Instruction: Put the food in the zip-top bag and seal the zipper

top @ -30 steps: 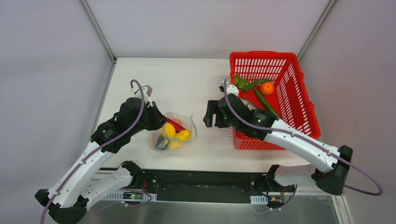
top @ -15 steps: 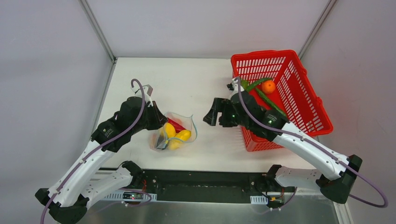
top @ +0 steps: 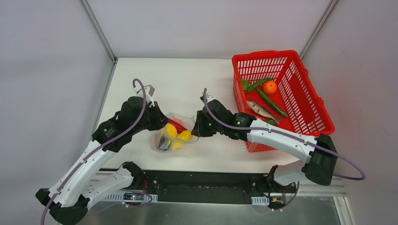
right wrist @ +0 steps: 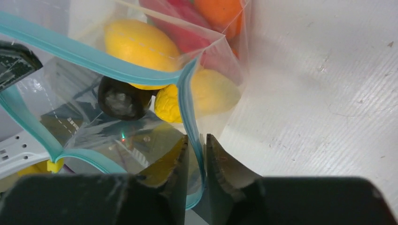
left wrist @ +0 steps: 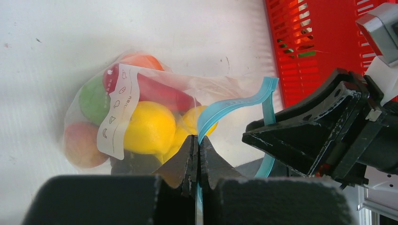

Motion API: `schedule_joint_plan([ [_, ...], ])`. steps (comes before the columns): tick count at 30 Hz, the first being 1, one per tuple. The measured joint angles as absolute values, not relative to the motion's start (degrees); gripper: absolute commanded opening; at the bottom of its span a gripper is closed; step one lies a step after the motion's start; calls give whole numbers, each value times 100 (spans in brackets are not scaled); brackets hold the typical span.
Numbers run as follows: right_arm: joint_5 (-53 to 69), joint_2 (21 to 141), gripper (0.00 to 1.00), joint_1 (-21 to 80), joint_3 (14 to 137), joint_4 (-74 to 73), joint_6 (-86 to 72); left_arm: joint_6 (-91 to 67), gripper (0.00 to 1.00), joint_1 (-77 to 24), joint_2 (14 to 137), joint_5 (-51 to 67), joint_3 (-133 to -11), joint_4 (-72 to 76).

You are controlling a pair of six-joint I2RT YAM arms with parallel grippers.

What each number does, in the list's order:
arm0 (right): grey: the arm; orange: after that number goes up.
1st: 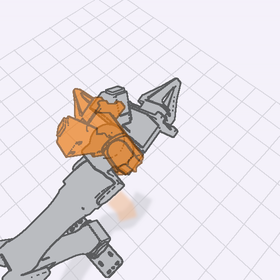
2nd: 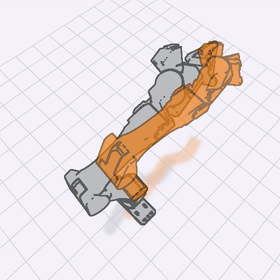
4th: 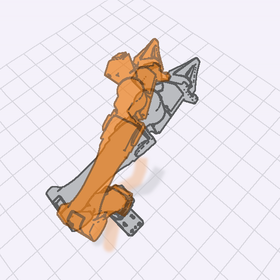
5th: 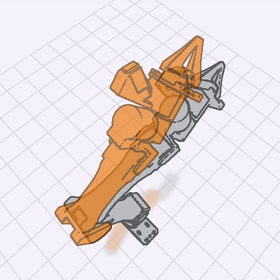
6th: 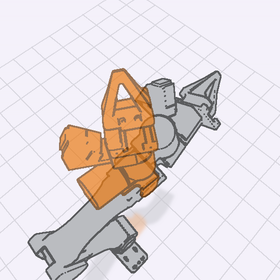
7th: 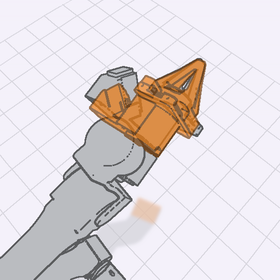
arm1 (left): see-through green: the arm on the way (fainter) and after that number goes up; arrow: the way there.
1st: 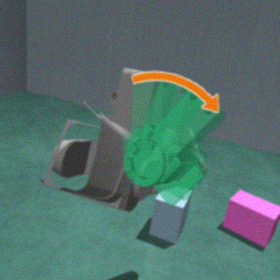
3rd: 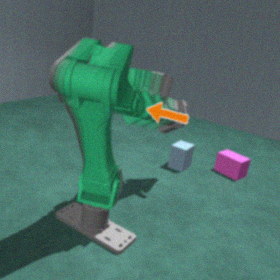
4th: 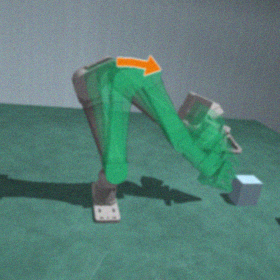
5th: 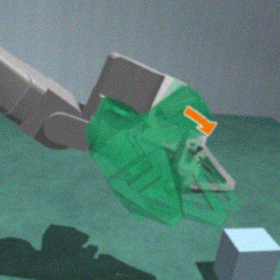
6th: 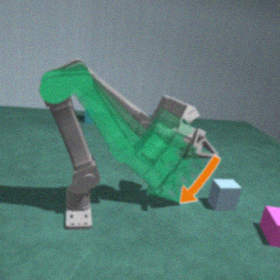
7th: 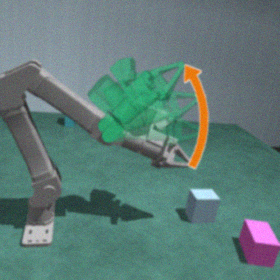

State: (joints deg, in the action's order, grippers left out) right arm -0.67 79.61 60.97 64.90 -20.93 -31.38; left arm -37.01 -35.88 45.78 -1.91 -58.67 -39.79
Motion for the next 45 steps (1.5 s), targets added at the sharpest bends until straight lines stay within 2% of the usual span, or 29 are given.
schedule_joint_plan([
  [2, -145, 7964, 0, 6134, 6506, -2073, -3107, -3701, 0, -3588, 4578, -191, -5867, -3981],
  [4, -154, 7948, 0, 6143, 6510, -2003, -3052, -3699, 0, -3588, 4578, -191, -5870, -3983],
  [5, -139, 7940, 0, 6143, 6510, -1955, -3022, -3695, 7, -3588, 4580, -178, -5870, -3981],
  [7, -115, 7911, 0, 6143, 6510, -1861, -2941, -3656, 36, -3588, 4589, -99, -5878, -3979],
  [11, -126, 7800, 0, 6121, 6510, -1800, -2663, -3452, 66, -3588, 4606, 303, -5902, -3885],
  [13, -123, 7723, 0, 6084, 6510, -1782, -2502, -3323, 74, -3588, 4606, 604, -5909, -3795],
  [18, -78, 7531, 0, 5867, 6525, -1776, -2093, -3033, 79, -3588, 4611, 1581, -5913, -3531],
  [23, 248, 7378, 0, 5507, 6560, -1780, -1728, -2783, 76, -3588, 4748, 2786, -5940, -3199],
  [27, 569, 7367, 0, 5286, 6689, -1789, -1374, -2609, 77, -3588, 4895, 3100, -6012, -3221],
  [32, 1323, 7343, 0, 5116, 7118, -2121, -720, -2290, 94, -3588, 4353, 2652, -6169, -3498],
  [34, 1756, 7345, 0, 4991, 7419, -2370, -443, -2209, 97, -3588, 3918, 2346, -6263, -3566],
  [39, 2875, 7502, 0, 4818, 8372, -3236, 489, -1986, 99, -3588, 3100, 1500, -6731, -3760],
  [45, 4104, 7959, 0, 4821, 9238, -4604, 1745, -1852, 99, -3588, 3164, 808, -6840, -4038],
])
